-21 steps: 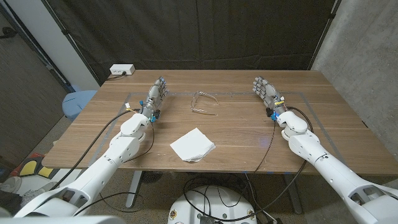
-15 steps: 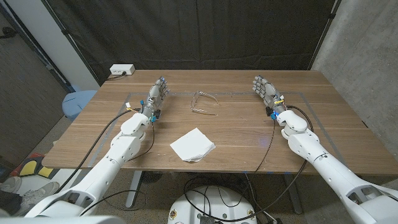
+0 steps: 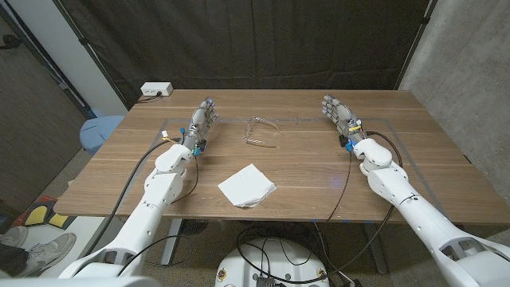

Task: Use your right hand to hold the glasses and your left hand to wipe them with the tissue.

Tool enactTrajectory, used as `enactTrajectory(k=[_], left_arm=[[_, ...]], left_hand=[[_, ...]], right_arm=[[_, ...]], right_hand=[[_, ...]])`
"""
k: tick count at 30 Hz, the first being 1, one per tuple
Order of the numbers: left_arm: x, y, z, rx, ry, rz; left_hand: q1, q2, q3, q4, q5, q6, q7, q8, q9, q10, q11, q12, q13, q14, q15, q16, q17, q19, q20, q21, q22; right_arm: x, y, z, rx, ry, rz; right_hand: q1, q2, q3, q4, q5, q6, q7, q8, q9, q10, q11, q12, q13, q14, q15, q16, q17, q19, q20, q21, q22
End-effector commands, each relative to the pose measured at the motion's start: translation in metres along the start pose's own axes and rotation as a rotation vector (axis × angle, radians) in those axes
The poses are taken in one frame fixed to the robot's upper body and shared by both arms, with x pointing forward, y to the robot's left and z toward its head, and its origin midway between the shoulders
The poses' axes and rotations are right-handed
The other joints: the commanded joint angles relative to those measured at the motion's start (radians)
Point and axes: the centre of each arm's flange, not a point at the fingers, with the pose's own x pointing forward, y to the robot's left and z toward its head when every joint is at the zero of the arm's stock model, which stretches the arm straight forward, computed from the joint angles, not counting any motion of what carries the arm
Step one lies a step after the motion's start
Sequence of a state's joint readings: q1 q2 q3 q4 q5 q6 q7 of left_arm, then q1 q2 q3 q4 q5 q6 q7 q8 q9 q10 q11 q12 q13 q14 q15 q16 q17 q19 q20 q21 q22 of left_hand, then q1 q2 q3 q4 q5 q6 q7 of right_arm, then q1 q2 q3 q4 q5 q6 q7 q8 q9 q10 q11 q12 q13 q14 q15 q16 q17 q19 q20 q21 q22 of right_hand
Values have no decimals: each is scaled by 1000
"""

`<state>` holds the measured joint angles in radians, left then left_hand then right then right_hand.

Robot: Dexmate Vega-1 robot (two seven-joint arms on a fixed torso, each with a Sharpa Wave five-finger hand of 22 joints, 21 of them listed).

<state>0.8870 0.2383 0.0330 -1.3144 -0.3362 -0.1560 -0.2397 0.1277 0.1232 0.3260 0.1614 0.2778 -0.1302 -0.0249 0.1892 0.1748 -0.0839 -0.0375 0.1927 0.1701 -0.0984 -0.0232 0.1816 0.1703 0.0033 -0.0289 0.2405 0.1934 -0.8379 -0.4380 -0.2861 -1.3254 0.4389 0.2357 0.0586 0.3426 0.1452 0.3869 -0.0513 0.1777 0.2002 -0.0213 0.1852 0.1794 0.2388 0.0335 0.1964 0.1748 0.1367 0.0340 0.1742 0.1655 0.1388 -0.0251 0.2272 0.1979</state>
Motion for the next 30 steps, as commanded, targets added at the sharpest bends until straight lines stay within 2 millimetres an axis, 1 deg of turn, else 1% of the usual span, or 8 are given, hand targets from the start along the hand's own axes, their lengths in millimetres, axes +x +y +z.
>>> enactTrajectory(k=[1,8,10,13,19,20,27,30], left_arm=[[-3,2,-2,-4,10,-2],[-6,3,0,13,19,-19],[-7,3,1,22,25,-25],[-8,3,2,38,40,-41],[-12,5,3,52,57,-55],[-13,5,3,51,59,-54],[-17,4,3,68,78,-69],[-18,3,3,78,86,-80]], left_hand=[[3,20,5,-2,5,6,-9,5,4,11,6,7,6,18,8,9,3,7,-2,7,2],[5,19,5,-3,4,36,-38,12,5,39,11,13,6,47,24,13,4,12,15,9,2],[8,17,5,-5,2,43,-46,12,5,49,8,15,7,64,32,15,4,16,31,10,2],[16,14,7,-12,-1,49,-56,12,5,59,5,15,7,67,26,12,3,21,51,11,2],[30,13,13,-22,-5,56,-62,12,5,69,9,16,7,74,32,10,3,22,63,11,2],[36,13,15,-25,-7,56,-62,11,5,73,13,17,7,75,34,9,2,24,74,11,2],[54,14,24,-34,-15,69,-69,12,5,91,11,18,8,89,47,9,3,31,105,13,2],[59,14,26,-37,-18,76,-70,13,5,96,10,19,8,94,50,10,4,32,111,13,3]], right_arm=[[10,11,7,-100,-7,25],[17,21,17,-183,-22,63],[19,23,20,-194,-27,72],[22,28,23,-224,-33,90],[27,39,31,-289,-39,131],[28,41,32,-299,-40,137],[30,54,37,-349,-41,161],[30,60,40,-382,-46,174]], right_hand=[[13,3,1,-7,4,8,-3,5,2,9,0,4,3,8,1,6,3,8,2,4,1],[16,2,2,-11,4,10,-3,5,2,12,2,5,3,11,2,6,3,8,3,3,1],[17,2,2,-12,4,10,-4,5,2,12,0,5,3,12,1,6,3,8,3,3,1],[19,2,2,-14,4,12,-5,5,2,13,-8,5,3,14,1,7,3,9,4,3,1],[22,2,3,-17,5,16,-6,7,2,15,-10,6,3,17,-4,7,3,9,5,3,0],[23,3,3,-18,5,16,-6,7,2,15,-10,6,3,17,-4,7,3,9,5,3,0],[30,11,8,-22,6,22,-12,8,2,20,-20,7,3,21,-8,7,3,12,0,4,0],[34,16,11,-23,7,22,-13,8,2,22,-23,7,3,22,-13,8,3,15,-4,5,0]])
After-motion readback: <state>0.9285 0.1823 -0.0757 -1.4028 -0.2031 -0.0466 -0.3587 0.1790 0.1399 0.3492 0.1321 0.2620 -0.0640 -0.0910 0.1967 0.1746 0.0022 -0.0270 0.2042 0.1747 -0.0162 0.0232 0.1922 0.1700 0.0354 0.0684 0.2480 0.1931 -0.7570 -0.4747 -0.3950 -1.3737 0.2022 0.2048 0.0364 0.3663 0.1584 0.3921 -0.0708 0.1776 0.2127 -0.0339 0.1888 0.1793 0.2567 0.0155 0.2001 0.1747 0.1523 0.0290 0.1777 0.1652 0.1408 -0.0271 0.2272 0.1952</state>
